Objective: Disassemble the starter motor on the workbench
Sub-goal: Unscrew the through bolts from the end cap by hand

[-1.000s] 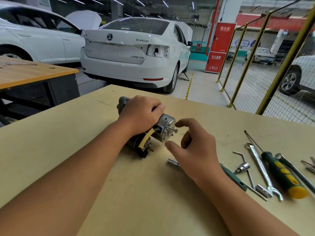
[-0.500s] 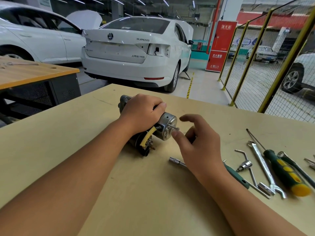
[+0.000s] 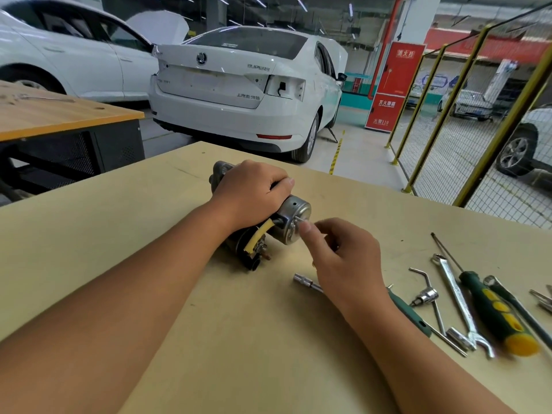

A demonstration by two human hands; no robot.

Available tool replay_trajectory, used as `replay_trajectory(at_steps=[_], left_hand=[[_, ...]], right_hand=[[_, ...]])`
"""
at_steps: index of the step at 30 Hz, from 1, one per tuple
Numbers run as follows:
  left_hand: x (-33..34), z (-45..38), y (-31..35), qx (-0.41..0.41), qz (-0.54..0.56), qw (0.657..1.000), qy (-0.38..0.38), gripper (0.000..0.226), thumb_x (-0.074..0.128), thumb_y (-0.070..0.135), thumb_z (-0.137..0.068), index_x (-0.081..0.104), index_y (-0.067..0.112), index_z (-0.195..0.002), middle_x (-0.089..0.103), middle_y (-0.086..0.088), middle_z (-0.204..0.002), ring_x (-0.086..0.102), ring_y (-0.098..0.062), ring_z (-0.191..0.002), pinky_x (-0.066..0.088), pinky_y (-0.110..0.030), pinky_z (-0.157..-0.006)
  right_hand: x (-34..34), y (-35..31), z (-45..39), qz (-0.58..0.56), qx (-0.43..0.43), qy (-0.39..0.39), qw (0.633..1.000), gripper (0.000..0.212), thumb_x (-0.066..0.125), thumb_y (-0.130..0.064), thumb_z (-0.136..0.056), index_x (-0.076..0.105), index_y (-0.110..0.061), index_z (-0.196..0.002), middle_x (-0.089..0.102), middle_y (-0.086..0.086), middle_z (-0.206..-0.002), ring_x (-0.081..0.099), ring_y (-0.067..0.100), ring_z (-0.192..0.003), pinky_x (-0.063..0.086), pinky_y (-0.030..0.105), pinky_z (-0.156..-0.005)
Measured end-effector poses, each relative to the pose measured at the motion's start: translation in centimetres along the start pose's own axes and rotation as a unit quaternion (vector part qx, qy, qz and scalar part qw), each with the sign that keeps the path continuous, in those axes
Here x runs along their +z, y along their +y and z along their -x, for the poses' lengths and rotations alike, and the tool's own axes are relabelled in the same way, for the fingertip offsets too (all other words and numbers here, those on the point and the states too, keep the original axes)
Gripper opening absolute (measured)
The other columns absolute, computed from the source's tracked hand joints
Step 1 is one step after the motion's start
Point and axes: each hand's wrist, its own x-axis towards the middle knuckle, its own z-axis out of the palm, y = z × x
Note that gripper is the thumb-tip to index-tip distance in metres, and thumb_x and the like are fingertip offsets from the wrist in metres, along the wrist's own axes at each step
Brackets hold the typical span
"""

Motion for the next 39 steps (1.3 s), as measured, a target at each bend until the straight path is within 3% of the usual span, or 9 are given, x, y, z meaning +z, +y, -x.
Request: replay_trajectory(at_steps=[5,10,13,17,23,27,31,37,39], left_hand=[[0.1,0.1,-0.1,0.002,0.003,1.0,0.001,0.04,0.046,0.042,-0.098,0.056,0.024,-0.065,0.058,0.006,-0.061,0.056,-0.016,-0.064,0.034,-0.03,-0.059],[0.1,0.0,0.0,0.001,0.005,1.0,0.0,0.041,0.044,0.044,-0.097,0.058,0.021,-0.066,0.059,0.004,-0.062,0.057,-0.019,-0.065,0.041,-0.034,-0.061],[0.1,0.1,0.0,0.004,0.004,1.0,0.002,0.04,0.044,0.043,-0.098,0.054,0.025,-0.063,0.057,0.005,-0.06,0.055,-0.016,-0.064,0.035,-0.031,-0.06],[0.2,0.1,-0.1,0.005,0.006,1.0,0.003,0.042,0.044,0.044,-0.098,0.061,0.02,-0.068,0.059,0.003,-0.062,0.057,-0.019,-0.065,0.041,-0.033,-0.061],[0.2,0.0,-0.1,0.009,0.004,1.0,0.003,0.041,0.045,0.042,-0.099,0.06,0.02,-0.068,0.058,0.003,-0.062,0.056,-0.02,-0.066,0.039,-0.033,-0.061],[0.1,0.0,-0.1,0.006,0.003,1.0,0.002,0.042,0.043,0.044,-0.097,0.06,0.02,-0.068,0.059,0.003,-0.062,0.057,-0.019,-0.066,0.04,-0.033,-0.061],[0.1,0.0,-0.1,0.005,0.004,1.0,0.002,0.042,0.042,0.045,-0.097,0.056,0.02,-0.065,0.056,0.004,-0.06,0.055,-0.019,-0.064,0.04,-0.034,-0.06],[0.2,0.0,-0.1,0.005,0.006,1.0,0.004,0.041,0.043,0.045,-0.097,0.055,0.024,-0.063,0.057,0.005,-0.06,0.055,-0.017,-0.064,0.038,-0.033,-0.06],[0.3,0.0,-0.2,0.007,0.002,1.0,0.004,0.041,0.044,0.044,-0.097,0.053,0.025,-0.062,0.055,0.006,-0.059,0.054,-0.015,-0.063,0.034,-0.031,-0.059]], right_hand=[[0.0,0.4,0.2,0.0,-0.022,0.005,1.0,0.039,0.08,-0.022,-0.082,0.061,-0.042,-0.11,0.06,-0.01,-0.059,0.057,0.008,-0.055,0.041,0.012,-0.055],[0.3,0.1,0.1,0.014,-0.012,0.014,1.0,0.008,0.07,-0.038,-0.092,0.065,-0.037,-0.086,0.062,-0.013,-0.064,0.056,0.008,-0.056,0.042,0.021,-0.056],[0.1,0.4,0.1,0.02,-0.023,0.015,0.999,0.037,0.075,-0.017,-0.085,0.058,-0.043,-0.106,0.06,-0.012,-0.063,0.056,0.008,-0.057,0.041,0.013,-0.055],[0.4,0.3,0.2,0.022,-0.005,0.014,1.0,0.015,0.067,-0.047,-0.091,0.066,-0.032,-0.089,0.063,-0.005,-0.061,0.058,0.012,-0.054,0.047,0.028,-0.052],[0.2,0.2,0.2,0.024,-0.019,0.012,0.999,0.039,0.081,-0.031,-0.08,0.058,-0.045,-0.107,0.063,-0.012,-0.067,0.059,0.005,-0.06,0.04,0.009,-0.055],[0.5,0.1,0.0,0.028,-0.018,0.035,0.999,0.009,0.07,-0.042,-0.091,0.064,-0.038,-0.087,0.062,-0.018,-0.065,0.057,0.005,-0.058,0.037,0.016,-0.052],[0.7,-0.3,0.4,0.021,-0.028,0.017,0.999,0.033,0.078,-0.034,-0.084,0.057,-0.047,-0.107,0.063,-0.015,-0.063,0.059,0.005,-0.056,0.043,0.015,-0.053],[0.8,-0.1,-0.1,0.086,-0.019,0.033,0.996,0.005,0.068,-0.036,-0.094,0.063,-0.033,-0.095,0.058,-0.012,-0.059,0.057,0.007,-0.061,0.041,0.03,-0.054],[0.6,-0.3,0.1,0.094,-0.02,0.014,0.995,0.03,0.076,-0.034,-0.087,0.056,-0.042,-0.108,0.062,-0.019,-0.069,0.06,0.005,-0.066,0.044,0.028,-0.055]])
